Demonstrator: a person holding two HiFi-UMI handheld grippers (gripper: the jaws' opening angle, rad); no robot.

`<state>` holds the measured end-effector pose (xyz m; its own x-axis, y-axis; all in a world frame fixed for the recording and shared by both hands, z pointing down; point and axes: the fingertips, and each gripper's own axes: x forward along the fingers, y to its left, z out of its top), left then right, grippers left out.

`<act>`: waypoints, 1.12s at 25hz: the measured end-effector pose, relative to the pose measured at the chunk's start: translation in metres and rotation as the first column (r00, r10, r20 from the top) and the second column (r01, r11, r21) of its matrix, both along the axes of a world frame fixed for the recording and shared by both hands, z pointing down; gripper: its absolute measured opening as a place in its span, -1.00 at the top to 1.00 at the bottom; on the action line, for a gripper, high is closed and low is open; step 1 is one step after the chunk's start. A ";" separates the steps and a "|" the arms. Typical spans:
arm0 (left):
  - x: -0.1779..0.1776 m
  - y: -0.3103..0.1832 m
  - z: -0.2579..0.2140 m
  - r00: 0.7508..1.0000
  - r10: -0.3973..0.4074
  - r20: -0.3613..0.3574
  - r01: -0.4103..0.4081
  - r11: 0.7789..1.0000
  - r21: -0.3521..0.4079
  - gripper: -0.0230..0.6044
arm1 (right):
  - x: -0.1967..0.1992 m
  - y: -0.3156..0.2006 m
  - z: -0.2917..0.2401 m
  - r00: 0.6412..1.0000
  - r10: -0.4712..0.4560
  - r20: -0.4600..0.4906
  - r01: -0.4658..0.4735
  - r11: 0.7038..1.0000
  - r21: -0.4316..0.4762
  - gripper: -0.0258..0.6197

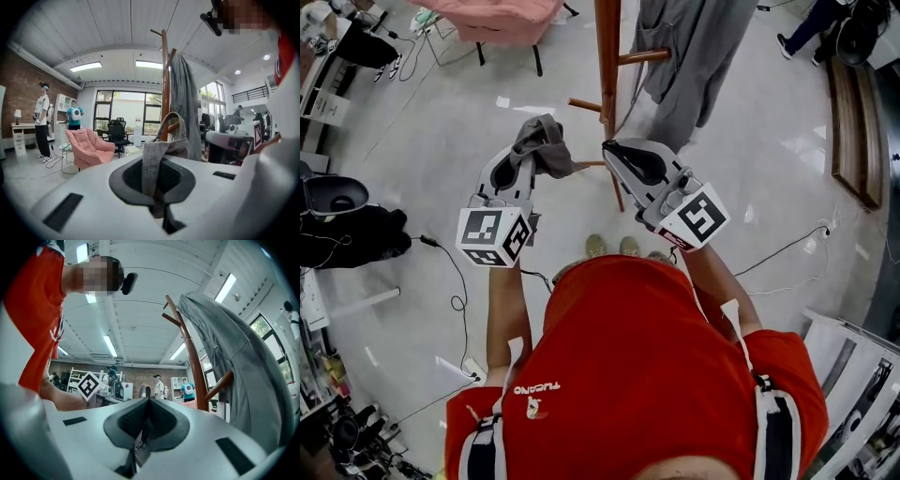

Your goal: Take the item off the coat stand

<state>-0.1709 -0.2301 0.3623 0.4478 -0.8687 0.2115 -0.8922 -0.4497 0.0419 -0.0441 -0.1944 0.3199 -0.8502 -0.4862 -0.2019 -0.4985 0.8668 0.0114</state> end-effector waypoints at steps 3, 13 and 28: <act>0.010 0.009 -0.020 1.000 0.006 0.019 -0.006 1.000 0.025 0.89 | 0.006 0.000 -0.003 1.000 0.004 0.021 -0.003 1.000 -0.010 0.85; 0.024 0.012 -0.043 0.999 0.040 -0.004 -0.040 0.998 0.039 0.89 | 0.019 -0.008 -0.013 0.999 0.030 0.040 -0.029 1.000 -0.008 0.85; 0.029 0.006 -0.041 0.998 0.061 -0.012 -0.061 0.997 0.037 0.89 | 0.027 -0.008 -0.014 0.998 0.060 0.031 -0.060 0.998 -0.004 0.85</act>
